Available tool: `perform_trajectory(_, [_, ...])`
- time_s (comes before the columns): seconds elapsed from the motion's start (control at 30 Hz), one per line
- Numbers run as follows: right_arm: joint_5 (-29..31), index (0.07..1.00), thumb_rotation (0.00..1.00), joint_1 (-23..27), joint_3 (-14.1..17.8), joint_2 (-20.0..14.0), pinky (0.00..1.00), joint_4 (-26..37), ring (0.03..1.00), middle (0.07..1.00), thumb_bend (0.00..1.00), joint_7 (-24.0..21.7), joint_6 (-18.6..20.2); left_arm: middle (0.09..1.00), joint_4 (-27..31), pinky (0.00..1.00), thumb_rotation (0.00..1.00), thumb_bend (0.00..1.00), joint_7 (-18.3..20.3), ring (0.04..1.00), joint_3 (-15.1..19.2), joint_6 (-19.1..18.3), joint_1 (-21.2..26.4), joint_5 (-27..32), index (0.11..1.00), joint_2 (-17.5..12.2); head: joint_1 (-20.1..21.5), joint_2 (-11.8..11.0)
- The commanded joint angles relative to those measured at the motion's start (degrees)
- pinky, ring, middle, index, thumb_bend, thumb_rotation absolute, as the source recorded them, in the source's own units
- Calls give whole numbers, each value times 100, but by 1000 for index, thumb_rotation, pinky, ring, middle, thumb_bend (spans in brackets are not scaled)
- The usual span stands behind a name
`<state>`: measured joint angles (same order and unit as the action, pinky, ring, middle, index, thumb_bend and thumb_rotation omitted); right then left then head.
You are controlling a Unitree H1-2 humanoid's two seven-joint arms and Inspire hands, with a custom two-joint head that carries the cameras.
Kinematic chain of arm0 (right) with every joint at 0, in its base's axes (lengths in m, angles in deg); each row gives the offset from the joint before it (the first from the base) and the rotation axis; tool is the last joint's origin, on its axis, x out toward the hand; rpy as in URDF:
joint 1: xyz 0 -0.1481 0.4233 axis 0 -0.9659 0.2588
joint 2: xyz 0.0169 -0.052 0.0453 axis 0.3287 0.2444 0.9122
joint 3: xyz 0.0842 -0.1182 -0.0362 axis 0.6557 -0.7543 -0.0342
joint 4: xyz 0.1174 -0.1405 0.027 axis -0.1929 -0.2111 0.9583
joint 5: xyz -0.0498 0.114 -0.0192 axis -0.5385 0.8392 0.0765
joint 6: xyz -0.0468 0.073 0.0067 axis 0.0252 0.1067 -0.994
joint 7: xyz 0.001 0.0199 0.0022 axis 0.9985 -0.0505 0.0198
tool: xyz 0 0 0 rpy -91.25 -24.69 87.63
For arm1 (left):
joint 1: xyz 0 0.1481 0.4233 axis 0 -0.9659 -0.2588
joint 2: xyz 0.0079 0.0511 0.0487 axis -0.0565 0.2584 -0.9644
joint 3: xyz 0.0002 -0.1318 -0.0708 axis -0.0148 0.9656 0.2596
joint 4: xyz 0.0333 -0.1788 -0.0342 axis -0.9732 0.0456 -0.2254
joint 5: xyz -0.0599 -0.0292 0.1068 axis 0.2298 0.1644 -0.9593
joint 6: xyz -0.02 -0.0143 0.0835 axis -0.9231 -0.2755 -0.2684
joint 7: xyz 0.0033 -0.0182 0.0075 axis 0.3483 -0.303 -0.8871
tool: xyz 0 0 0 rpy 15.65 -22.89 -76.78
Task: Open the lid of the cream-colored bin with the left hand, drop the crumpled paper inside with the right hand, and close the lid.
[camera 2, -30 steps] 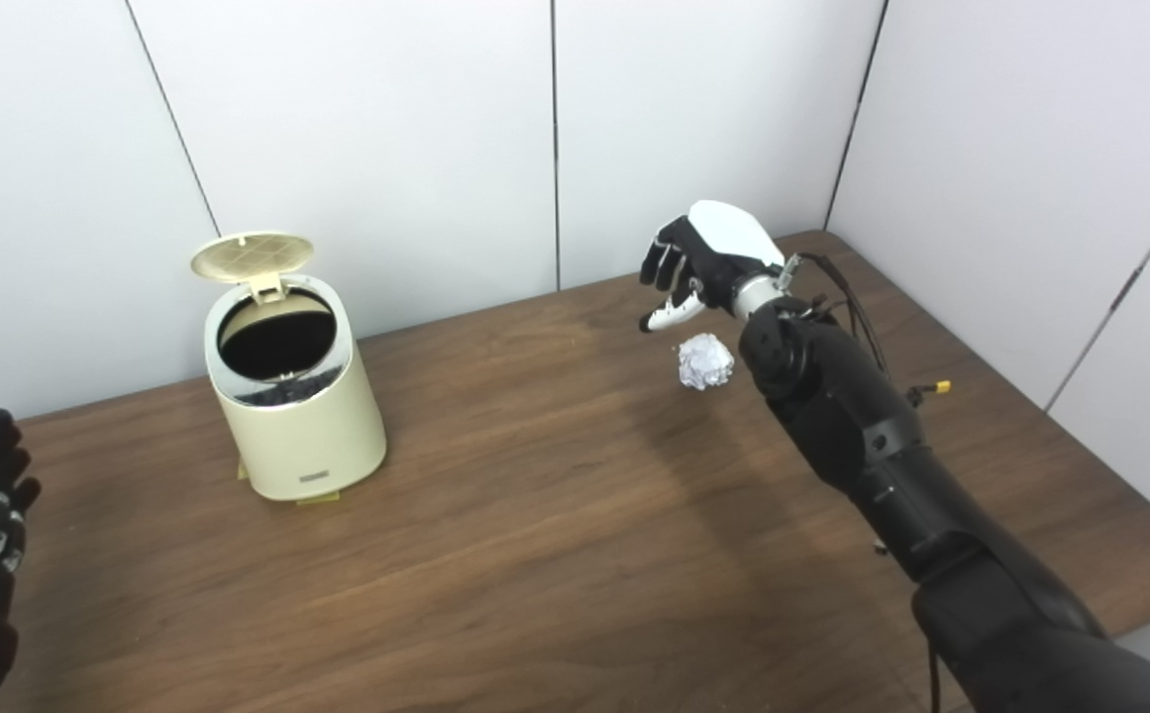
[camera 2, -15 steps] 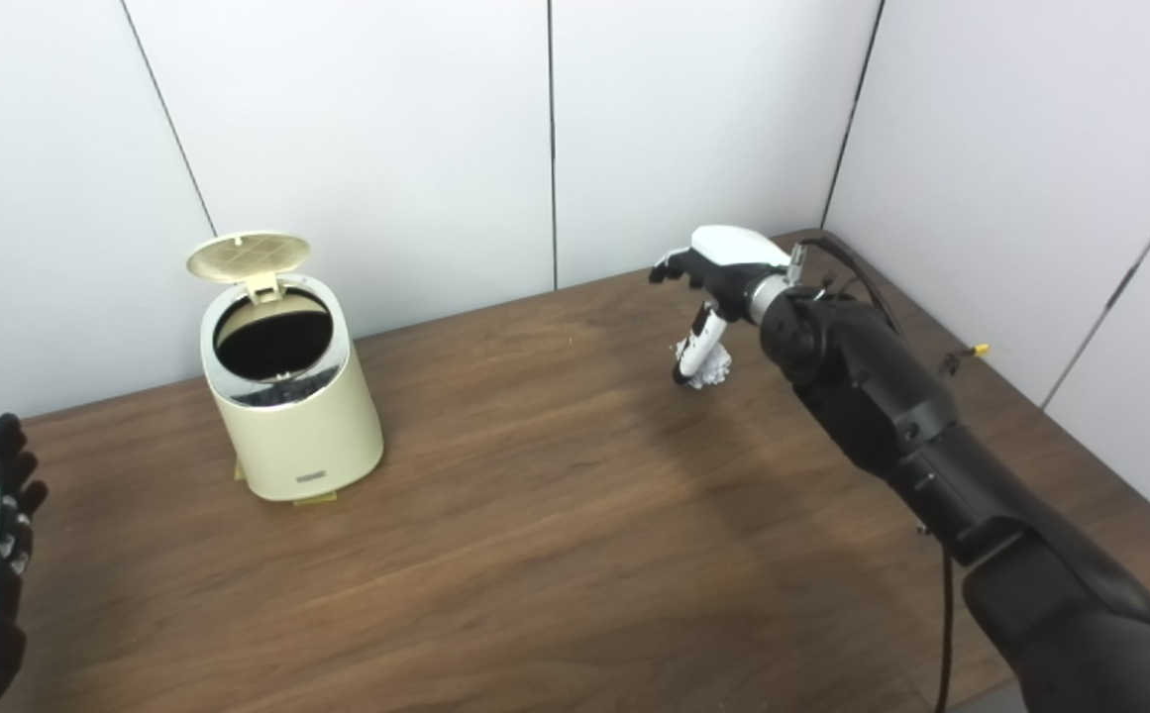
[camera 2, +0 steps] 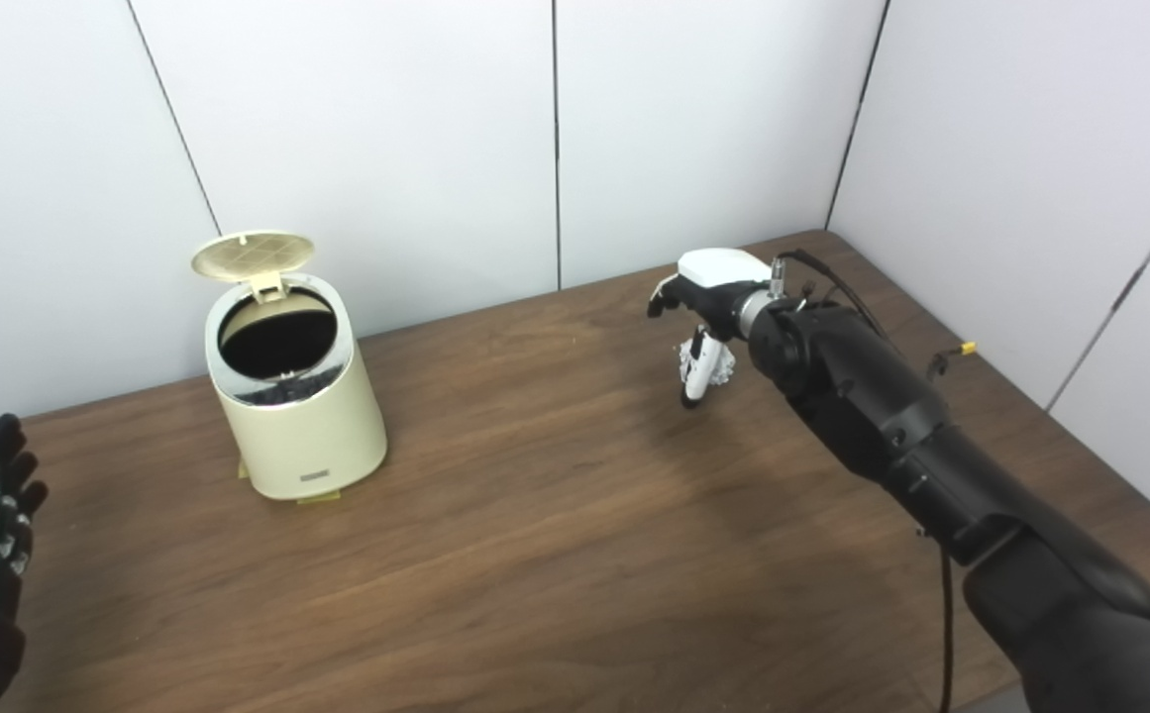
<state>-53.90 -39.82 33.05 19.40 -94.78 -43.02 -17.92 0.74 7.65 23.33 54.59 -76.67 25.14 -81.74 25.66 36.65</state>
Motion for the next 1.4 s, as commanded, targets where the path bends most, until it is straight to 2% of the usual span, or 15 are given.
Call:
perform_trajectory(0.0, [-132,747,93,313,67,-275,749,-14,824,815,988,68,-78,997,212,1000,868,422,10,1000,1,171,194,48,973,-55,8,5])
perform_trajectory(0.3, [-164,738,76,192,92,-353,769,-142,830,819,955,120,-74,998,255,1000,850,399,6,1000,23,108,156,70,972,-60,8,38])
perform_trajectory(0.5, [-87,741,17,82,193,-379,775,-168,828,827,951,171,-72,1000,259,1000,843,387,32,1000,20,88,151,97,969,-93,25,50])
perform_trajectory(0.77, [-100,742,30,58,230,-313,815,-220,838,837,936,245,-36,995,266,1000,835,386,55,995,12,62,175,82,971,-123,0,80])
perform_trajectory(0.83, [-112,739,32,65,228,-296,798,-180,827,833,933,240,-7,990,258,1000,835,399,46,990,8,67,184,56,965,-126,-1,83])
perform_trajectory(1.0, [-73,728,21,84,274,-240,660,-162,743,790,900,255,53,993,266,1000,850,381,65,998,-11,71,203,47,979,-142,-2,88])
perform_trajectory(1.03, [-77,722,10,96,276,-228,620,-219,691,714,889,296,35,993,263,1000,848,375,70,999,-15,72,207,48,979,-148,-35,89])
perform_trajectory(1.07, [-82,716,4,105,275,-221,532,-261,587,613,878,326,21,994,260,1000,846,366,73,1000,-19,74,210,47,981,-154,-35,89])
perform_trajectory(1.1, [-72,714,2,113,282,-211,502,-332,552,578,875,382,-11,994,255,1000,846,364,82,1000,-25,87,212,38,982,-166,-35,89])
perform_trajectory(1.13, [-45,711,0,112,304,-199,470,-396,517,533,726,464,-67,994,257,1000,851,364,86,1000,-28,92,214,36,983,-173,-35,89])
perform_trajectory(1.17, [5,702,0,97,346,-179,440,-388,478,502,635,507,-81,992,257,1000,854,373,92,1000,-30,98,218,39,983,-181,-35,89])
perform_trajectory(1.2, [57,693,0,73,391,-161,426,-362,454,491,604,560,-115,992,266,1000,854,382,87,1000,-32,89,220,33,983,-187,-35,89])
perform_trajectory(1.27, [156,649,0,56,446,-132,527,-429,522,490,574,715,-262,988,272,1000,855,387,74,1000,-40,75,231,16,978,-192,-40,98])
perform_trajectory(1.3, [176,568,0,42,469,-109,561,-431,540,497,552,805,-309,986,285,1000,856,384,65,1000,-54,80,232,-13,977,-194,-61,104])
perform_trajectory(1.37, [177,478,0,39,480,-64,555,-491,466,525,525,951,-345,983,300,1000,882,358,52,1000,-76,91,234,-54,978,-191,-118,96])
